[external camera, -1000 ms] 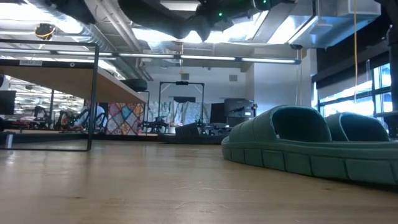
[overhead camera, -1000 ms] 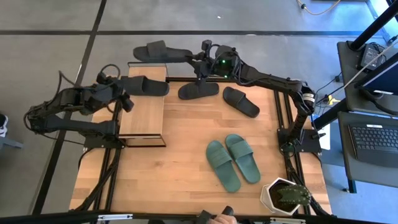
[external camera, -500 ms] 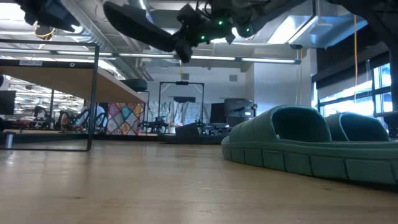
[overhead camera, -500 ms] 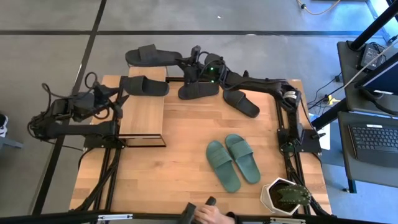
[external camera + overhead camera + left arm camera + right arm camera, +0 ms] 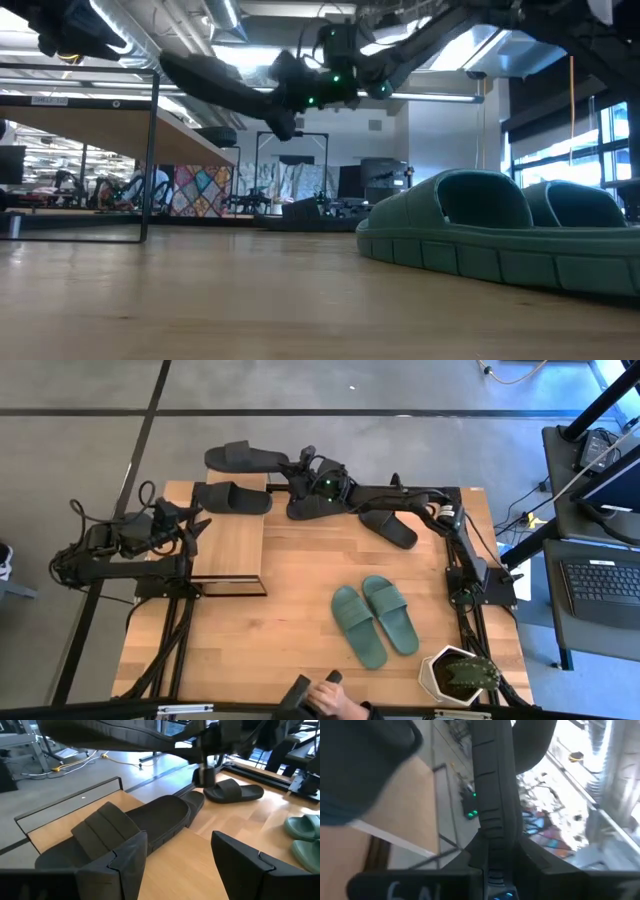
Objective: Pick and place slides into the shelf
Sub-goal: Put the black slipper on the shelf
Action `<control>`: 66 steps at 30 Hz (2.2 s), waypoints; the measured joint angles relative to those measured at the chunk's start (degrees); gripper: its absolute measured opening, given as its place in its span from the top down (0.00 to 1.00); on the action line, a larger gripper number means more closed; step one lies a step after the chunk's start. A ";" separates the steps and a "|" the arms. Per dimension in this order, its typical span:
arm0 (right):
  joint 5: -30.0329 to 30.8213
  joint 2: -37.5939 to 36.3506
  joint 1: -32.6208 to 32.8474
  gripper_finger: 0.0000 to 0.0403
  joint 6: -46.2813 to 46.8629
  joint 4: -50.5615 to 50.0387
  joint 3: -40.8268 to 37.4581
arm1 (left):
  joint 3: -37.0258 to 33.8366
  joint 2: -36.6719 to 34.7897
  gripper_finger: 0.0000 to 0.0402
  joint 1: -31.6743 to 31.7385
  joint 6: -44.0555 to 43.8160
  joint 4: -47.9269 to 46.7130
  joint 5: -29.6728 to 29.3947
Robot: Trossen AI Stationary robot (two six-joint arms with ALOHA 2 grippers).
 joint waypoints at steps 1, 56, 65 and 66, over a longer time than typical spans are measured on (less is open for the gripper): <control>0.21 0.25 -0.12 0.86 -0.14 0.09 -0.02 | 0.00 0.00 0.47 0.00 0.00 -0.01 0.08; 4.05 3.07 -1.42 0.81 -3.61 -9.08 0.09 | 0.00 0.02 0.47 0.00 0.04 -0.24 0.06; 6.19 3.07 -1.15 0.80 -8.01 -10.85 0.09 | 0.00 0.02 0.47 0.00 0.00 -0.24 0.04; 6.33 3.07 -1.08 0.80 -8.41 -10.85 0.09 | 0.00 0.02 0.47 -0.01 0.00 -0.24 0.04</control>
